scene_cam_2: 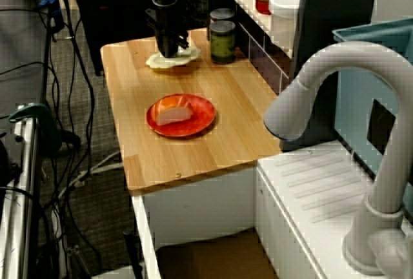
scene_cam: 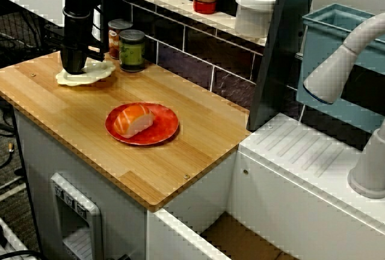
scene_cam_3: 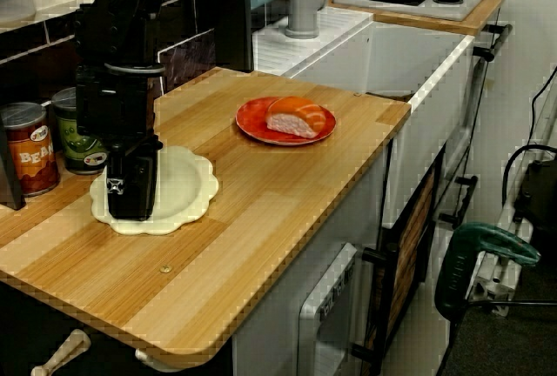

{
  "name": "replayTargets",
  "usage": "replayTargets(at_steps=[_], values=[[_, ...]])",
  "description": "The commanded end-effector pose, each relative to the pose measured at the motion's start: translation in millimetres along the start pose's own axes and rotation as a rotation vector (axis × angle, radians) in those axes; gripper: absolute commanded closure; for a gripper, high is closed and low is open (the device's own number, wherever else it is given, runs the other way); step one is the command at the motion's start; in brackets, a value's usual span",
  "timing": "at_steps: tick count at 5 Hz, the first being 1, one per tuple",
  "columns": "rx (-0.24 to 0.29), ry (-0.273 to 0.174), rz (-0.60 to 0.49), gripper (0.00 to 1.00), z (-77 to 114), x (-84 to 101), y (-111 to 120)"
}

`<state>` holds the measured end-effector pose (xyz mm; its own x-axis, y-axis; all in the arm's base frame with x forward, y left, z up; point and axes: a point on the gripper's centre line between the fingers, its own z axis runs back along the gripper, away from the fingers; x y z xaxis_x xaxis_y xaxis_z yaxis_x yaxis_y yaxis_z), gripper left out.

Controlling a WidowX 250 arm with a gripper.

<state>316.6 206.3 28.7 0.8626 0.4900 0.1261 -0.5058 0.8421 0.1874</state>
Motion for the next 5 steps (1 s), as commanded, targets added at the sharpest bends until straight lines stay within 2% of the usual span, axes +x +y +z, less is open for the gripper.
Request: replayTargets(at_steps=[1, 2, 3, 4, 5], values=[[-0.01, -0.015, 0.023, 1.0, 13.5, 6.7, 17], [-0.016, -0.002, 0.024, 1.0, 15.2, 7.5, 19], [-0.033, 0.033, 0.004, 0.0, 16.2, 10.1, 20], [-0.093, 0.073, -0.032, 0.0, 18.9, 13.8, 20], [-0.146, 0.103, -0.081, 0.0, 28.1, 14.5, 12]])
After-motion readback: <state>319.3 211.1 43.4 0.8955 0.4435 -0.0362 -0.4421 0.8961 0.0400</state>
